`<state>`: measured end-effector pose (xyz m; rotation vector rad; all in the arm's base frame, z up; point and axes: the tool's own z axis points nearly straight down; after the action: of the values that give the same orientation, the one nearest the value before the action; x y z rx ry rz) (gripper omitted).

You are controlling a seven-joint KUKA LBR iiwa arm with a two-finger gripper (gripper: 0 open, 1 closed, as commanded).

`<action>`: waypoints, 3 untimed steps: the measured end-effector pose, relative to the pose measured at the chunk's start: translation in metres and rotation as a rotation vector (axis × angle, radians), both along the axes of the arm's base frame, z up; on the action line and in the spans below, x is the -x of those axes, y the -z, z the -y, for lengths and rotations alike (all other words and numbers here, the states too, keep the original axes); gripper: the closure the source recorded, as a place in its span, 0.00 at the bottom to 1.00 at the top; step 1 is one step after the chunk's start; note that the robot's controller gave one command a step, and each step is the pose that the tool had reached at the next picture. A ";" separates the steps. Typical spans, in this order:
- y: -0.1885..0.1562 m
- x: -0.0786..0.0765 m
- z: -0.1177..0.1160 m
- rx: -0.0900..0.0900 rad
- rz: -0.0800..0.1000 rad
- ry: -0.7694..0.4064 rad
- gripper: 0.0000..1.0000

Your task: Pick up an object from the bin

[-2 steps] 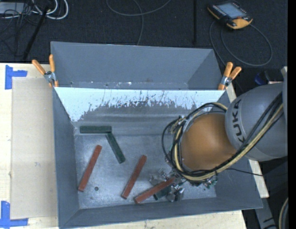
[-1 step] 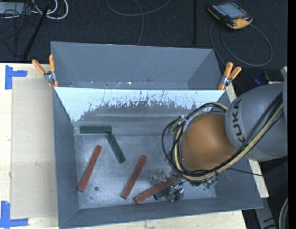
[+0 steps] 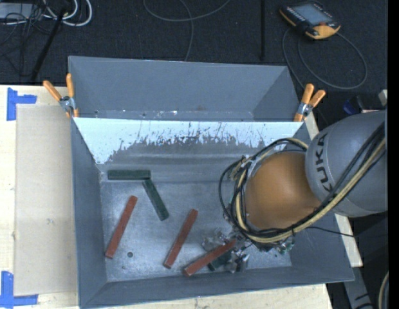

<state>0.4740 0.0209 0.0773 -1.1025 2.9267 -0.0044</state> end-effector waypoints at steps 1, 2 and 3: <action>-0.020 0.003 -0.001 0.001 -0.015 0.000 1.00; -0.035 0.001 -0.001 0.001 -0.012 0.000 1.00; -0.043 0.001 -0.001 0.001 -0.014 0.000 1.00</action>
Offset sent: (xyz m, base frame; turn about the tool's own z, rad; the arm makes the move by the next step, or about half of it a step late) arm 0.0000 -0.0001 0.0552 0.0001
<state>0.4726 0.0218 0.1206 -1.1071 2.9390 0.0013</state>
